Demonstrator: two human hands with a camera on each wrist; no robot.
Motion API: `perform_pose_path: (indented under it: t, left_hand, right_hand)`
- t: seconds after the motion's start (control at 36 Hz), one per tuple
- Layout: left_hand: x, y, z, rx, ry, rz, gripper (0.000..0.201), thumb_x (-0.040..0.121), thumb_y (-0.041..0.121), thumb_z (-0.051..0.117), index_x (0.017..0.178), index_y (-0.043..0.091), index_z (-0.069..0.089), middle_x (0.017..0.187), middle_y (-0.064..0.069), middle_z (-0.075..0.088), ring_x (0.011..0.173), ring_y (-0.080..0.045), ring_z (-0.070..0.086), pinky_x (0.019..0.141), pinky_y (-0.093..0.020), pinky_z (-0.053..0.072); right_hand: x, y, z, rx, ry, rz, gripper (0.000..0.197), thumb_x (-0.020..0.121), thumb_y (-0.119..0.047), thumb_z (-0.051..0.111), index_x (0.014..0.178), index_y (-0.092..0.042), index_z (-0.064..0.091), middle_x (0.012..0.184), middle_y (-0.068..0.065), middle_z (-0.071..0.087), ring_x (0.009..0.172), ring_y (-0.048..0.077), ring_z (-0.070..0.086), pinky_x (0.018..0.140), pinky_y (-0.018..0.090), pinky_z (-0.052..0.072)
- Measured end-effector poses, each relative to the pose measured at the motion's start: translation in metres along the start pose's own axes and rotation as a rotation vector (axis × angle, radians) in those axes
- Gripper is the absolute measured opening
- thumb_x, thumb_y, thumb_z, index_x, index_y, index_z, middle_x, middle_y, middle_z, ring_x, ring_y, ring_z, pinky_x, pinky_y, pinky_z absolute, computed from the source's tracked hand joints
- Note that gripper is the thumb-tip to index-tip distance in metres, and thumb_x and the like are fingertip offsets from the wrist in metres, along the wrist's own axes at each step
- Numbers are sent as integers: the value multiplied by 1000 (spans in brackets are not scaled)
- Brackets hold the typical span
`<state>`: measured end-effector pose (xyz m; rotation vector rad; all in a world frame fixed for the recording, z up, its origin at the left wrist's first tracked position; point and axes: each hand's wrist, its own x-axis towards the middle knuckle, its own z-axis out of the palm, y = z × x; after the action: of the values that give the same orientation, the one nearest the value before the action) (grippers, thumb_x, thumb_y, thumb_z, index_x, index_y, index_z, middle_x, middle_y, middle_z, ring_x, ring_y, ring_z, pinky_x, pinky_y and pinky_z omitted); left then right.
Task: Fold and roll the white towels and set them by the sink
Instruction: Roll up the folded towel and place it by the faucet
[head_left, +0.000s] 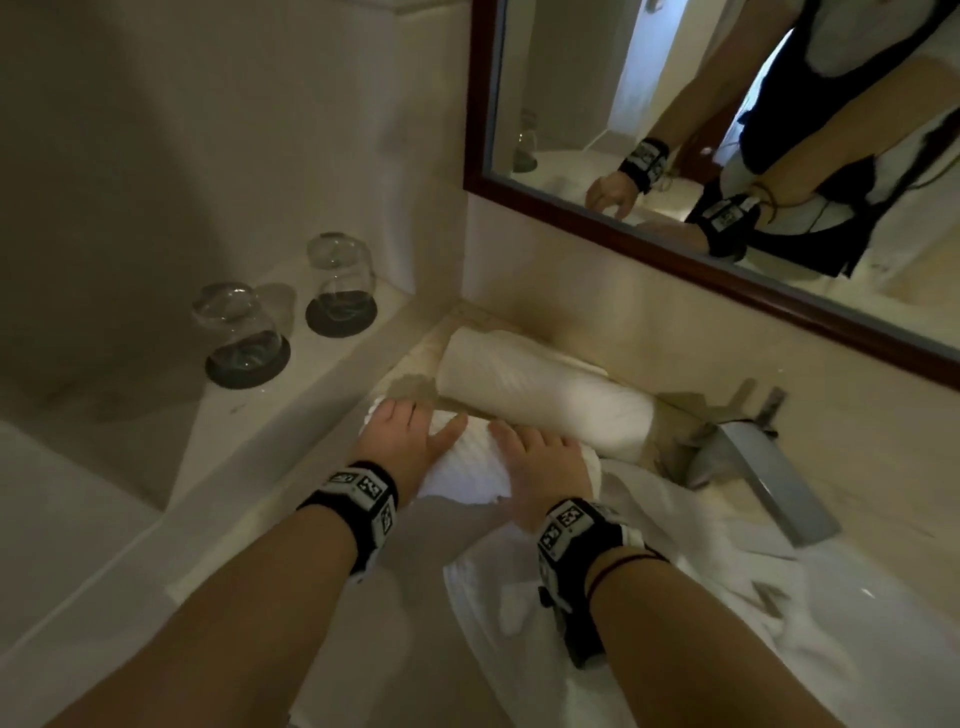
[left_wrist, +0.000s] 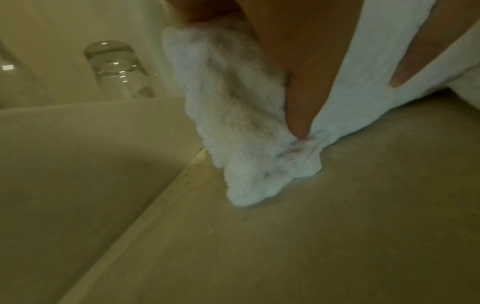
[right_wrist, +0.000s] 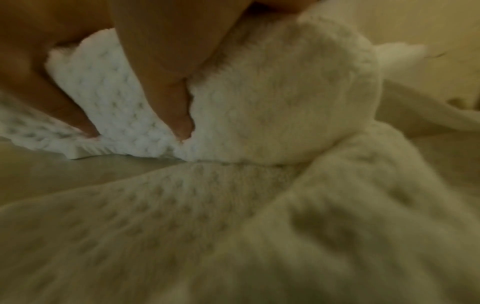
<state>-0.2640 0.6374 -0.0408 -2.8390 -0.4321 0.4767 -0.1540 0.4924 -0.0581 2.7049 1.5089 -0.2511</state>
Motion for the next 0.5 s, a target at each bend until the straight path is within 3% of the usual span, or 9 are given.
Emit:
perform_pose_path:
  t: [0.14, 0.25, 0.31, 0.36, 0.42, 0.47, 0.5]
  left_hand:
    - [20, 29, -15, 40, 63, 138, 94, 85, 43, 60, 150, 25, -5, 145, -18, 23, 132, -32, 28, 111, -43, 20]
    - [34, 48, -26, 82, 83, 231, 93, 84, 40, 63, 150, 26, -2, 145, -18, 23, 130, -33, 28, 110, -43, 20]
    - [39, 53, -29, 75, 84, 251, 93, 83, 38, 63, 150, 27, -1, 146, -19, 21, 131, -34, 28, 110, -43, 20]
    - [38, 52, -33, 74, 114, 248, 95, 80, 36, 66, 150, 26, 2, 146, -21, 24, 130, -35, 31, 109, -44, 23]
    - [36, 46, -36, 72, 158, 209, 106, 60, 38, 81, 145, 22, 19, 134, -25, 44, 117, -38, 48, 99, -46, 37]
    - [41, 36, -26, 18, 276, 186, 116, 25, 37, 90, 127, 21, 37, 106, -22, 64, 90, -38, 64, 78, -45, 52]
    - [45, 32, -19, -1, 309, 184, 116, 19, 35, 90, 123, 21, 40, 100, -20, 67, 84, -37, 66, 74, -44, 53]
  right_hand:
    - [-24, 31, 1, -4, -5, 103, 86, 80, -50, 61, 147, -25, 14, 146, 5, 32, 133, 27, 32, 113, 42, 21]
    - [-41, 46, 0, -36, 9, 185, 94, 75, -47, 65, 148, -24, 11, 147, 6, 31, 131, 27, 36, 105, 41, 31]
    - [-44, 48, -1, -73, 23, 219, 95, 68, -45, 71, 146, -22, 23, 140, 8, 41, 124, 29, 44, 97, 43, 40]
    - [-43, 49, 0, -67, 97, 248, 97, 45, -46, 80, 133, -21, 46, 119, 8, 59, 104, 30, 59, 79, 44, 50]
    - [-39, 46, 4, -54, 189, 232, 96, 31, -45, 81, 119, -22, 51, 103, 6, 65, 88, 28, 64, 71, 40, 52]
    - [-34, 41, 6, -59, 294, 187, 86, 39, -42, 79, 117, -23, 47, 101, 6, 66, 86, 28, 64, 73, 39, 51]
    - [-31, 38, 7, -54, 345, 167, 80, 45, -38, 77, 117, -23, 47, 100, 7, 66, 86, 29, 64, 74, 40, 50]
